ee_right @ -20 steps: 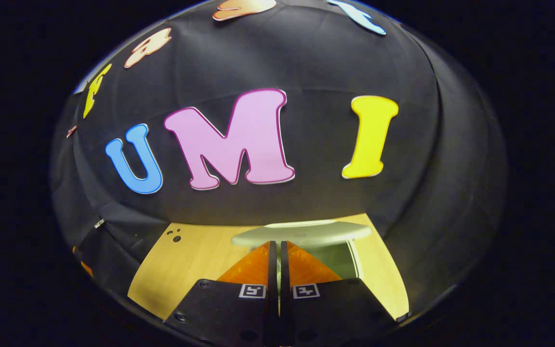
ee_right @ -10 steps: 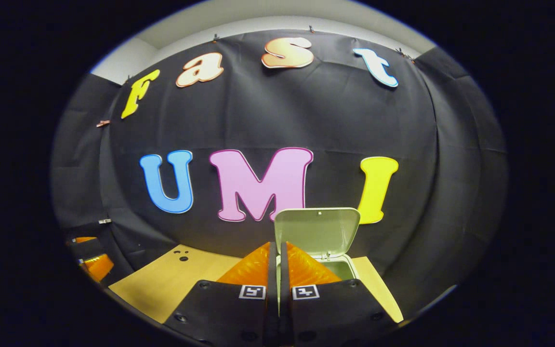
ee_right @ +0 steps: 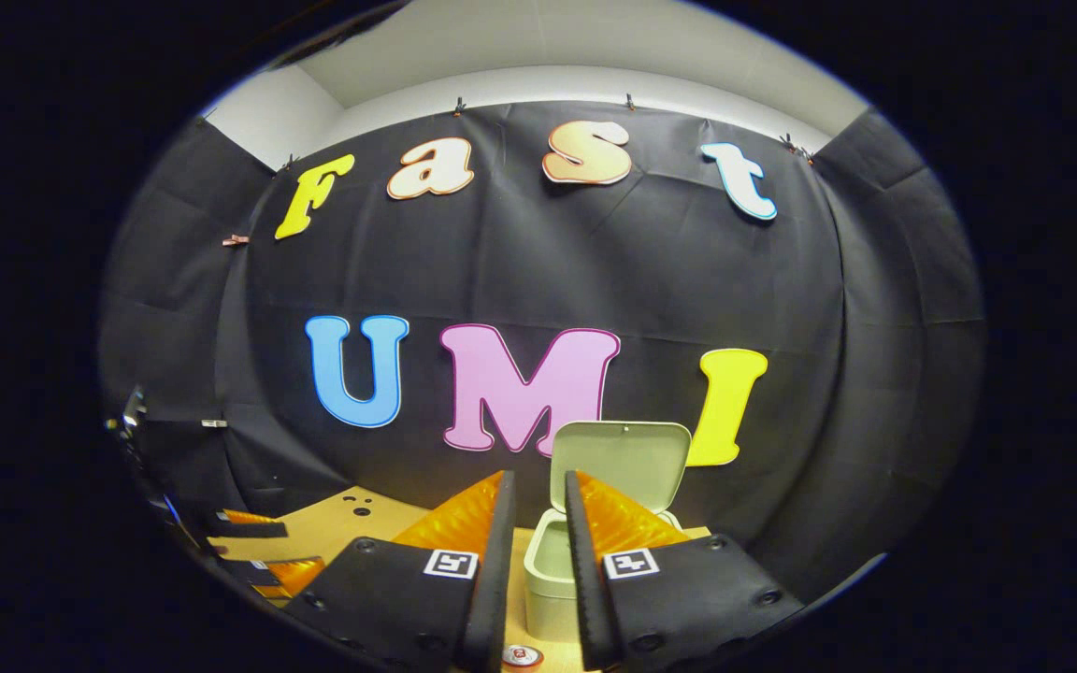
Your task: Press the lid of the desktop garbage bin to open it, pick up the crumpled paper on the desktop and throw it into the bin, then pick up the pop can on the desktop and drop it into the bin, and finally close the garbage bin lid.
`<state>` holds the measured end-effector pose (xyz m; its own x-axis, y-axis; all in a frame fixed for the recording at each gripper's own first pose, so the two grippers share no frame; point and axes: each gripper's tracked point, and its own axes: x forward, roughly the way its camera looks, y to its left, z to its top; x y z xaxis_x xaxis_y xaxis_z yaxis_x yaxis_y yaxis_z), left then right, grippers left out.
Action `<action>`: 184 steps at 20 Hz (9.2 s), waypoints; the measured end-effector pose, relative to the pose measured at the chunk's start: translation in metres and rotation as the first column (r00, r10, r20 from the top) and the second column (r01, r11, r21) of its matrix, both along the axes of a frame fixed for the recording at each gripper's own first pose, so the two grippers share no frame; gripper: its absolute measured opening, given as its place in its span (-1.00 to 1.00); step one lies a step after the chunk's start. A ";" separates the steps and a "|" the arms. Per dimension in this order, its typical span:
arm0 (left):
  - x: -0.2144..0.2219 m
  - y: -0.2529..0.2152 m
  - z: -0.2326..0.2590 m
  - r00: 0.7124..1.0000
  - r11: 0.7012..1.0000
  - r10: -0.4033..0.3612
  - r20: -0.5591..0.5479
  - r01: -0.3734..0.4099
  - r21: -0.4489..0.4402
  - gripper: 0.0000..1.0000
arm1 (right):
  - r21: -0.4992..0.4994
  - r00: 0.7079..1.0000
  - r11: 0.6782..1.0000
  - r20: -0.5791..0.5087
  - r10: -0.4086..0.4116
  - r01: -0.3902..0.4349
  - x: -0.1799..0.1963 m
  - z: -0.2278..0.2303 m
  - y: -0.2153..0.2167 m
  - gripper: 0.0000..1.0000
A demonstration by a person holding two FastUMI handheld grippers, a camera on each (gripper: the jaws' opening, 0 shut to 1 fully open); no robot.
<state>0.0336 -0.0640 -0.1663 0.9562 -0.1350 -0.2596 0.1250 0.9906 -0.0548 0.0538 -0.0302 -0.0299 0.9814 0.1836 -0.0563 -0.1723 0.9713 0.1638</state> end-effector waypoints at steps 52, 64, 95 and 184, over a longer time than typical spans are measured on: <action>0.105 -0.060 -0.048 0.987 0.993 -0.087 -0.137 0.075 -0.092 -0.14 | -0.067 0.996 0.997 -0.080 -0.038 0.033 -0.024 -0.027 -0.062 0.58; 0.167 -0.142 0.107 0.956 0.968 -0.215 0.200 0.235 -0.084 -0.14 | -0.106 0.992 0.991 -0.085 -0.093 0.084 -0.029 -0.031 -0.084 0.59; 0.196 -0.245 0.029 0.929 0.929 -0.370 -0.007 0.370 -0.010 0.46 | -0.112 0.968 0.979 -0.167 -0.189 0.171 -0.043 -0.071 -0.126 0.58; 0.049 0.003 0.002 0.988 0.997 0.075 -0.134 -0.075 0.004 0.95 | -0.010 0.915 0.997 -0.399 0.062 -0.072 0.137 -0.182 -0.013 0.68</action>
<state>0.0825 -0.0613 -0.1644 0.9202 -0.0644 -0.3860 0.0419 0.9969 -0.0666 0.1906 -0.0430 -0.2119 0.8620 0.2421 -0.4453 -0.1626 0.9642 0.2094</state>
